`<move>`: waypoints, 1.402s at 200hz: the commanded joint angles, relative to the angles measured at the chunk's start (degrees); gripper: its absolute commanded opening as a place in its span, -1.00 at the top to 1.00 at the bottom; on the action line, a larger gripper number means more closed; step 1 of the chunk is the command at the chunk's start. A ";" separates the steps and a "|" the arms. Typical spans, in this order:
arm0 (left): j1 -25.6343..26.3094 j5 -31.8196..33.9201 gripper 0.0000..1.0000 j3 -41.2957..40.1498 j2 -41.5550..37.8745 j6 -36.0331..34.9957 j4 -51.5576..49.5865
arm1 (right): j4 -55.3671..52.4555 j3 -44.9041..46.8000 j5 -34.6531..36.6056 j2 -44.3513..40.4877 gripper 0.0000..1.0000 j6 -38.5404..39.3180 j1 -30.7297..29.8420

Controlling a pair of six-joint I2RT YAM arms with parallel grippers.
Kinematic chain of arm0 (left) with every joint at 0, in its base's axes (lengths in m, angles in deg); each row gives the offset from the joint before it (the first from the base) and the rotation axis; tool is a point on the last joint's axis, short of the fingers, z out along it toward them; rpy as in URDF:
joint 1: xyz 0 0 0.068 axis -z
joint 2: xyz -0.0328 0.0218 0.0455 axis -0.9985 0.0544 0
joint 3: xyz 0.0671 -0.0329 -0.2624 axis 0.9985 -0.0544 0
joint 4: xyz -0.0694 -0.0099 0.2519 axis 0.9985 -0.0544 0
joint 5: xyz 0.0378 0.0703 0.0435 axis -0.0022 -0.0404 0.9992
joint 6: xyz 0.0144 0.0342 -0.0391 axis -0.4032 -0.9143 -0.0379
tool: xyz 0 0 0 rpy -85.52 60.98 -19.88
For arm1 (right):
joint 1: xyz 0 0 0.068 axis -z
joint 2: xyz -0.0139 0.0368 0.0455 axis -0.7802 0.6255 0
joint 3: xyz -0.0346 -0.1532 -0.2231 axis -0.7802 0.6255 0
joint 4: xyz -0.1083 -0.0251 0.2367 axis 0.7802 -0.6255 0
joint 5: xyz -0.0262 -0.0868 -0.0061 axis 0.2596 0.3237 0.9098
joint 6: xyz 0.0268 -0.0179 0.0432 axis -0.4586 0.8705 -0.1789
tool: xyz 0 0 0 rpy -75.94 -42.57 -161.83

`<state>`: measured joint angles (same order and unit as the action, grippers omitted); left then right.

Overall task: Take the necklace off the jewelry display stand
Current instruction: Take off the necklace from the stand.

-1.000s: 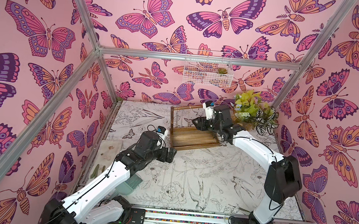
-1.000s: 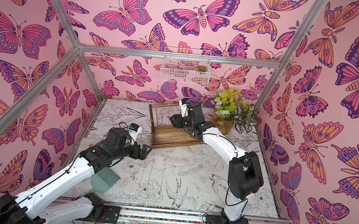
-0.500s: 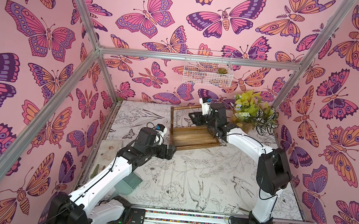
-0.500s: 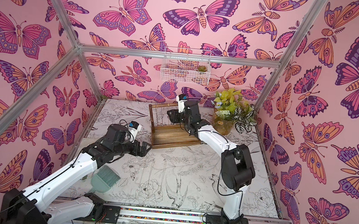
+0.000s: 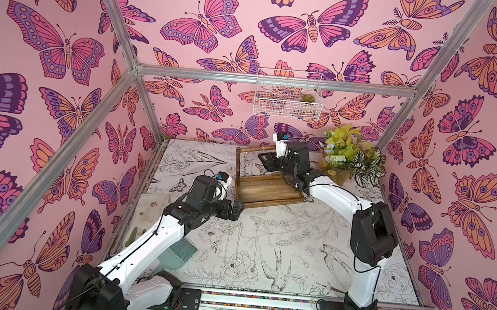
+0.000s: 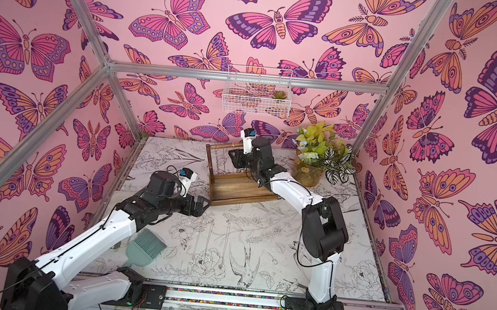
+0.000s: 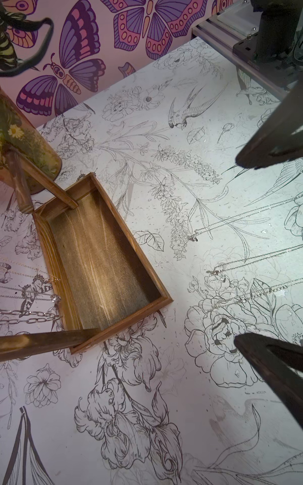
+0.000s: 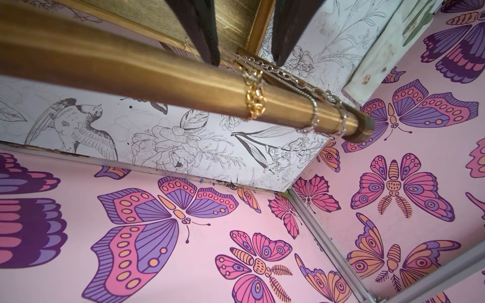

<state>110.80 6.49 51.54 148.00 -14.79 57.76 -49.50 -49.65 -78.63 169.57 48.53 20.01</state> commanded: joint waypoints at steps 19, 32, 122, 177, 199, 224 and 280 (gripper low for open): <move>-0.46 -1.20 -1.00 -0.13 -0.65 -0.97 0.73 | 2.57 -1.44 1.17 1.65 0.41 -1.30 -0.63; -0.50 -1.38 -1.00 -0.13 -0.76 -1.10 0.64 | 2.39 -1.53 1.69 1.77 0.47 -1.31 -0.78; -0.96 -2.00 -1.00 -1.18 -1.92 -1.34 0.23 | 3.05 -1.27 3.45 1.66 0.68 -1.05 -1.24; -1.07 -2.16 -1.00 -1.94 -2.76 -1.23 -0.07 | 2.28 -0.85 5.27 0.40 0.83 0.00 -1.36; -1.07 -2.35 -1.00 -2.16 -3.09 -1.13 -0.16 | 1.68 -0.58 5.89 -0.27 0.91 0.69 -1.42; -1.07 -2.52 -1.00 -2.45 -3.23 -1.17 -0.12 | 1.14 -0.41 6.34 -0.67 0.94 1.24 -1.37; -1.11 -2.85 -0.99 -3.00 -3.87 -1.09 -0.41 | -0.31 0.22 9.02 -2.46 1.00 2.56 -1.10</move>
<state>110.08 4.98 49.86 145.36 -15.40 57.69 -48.52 -49.63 -71.90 170.23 49.71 19.14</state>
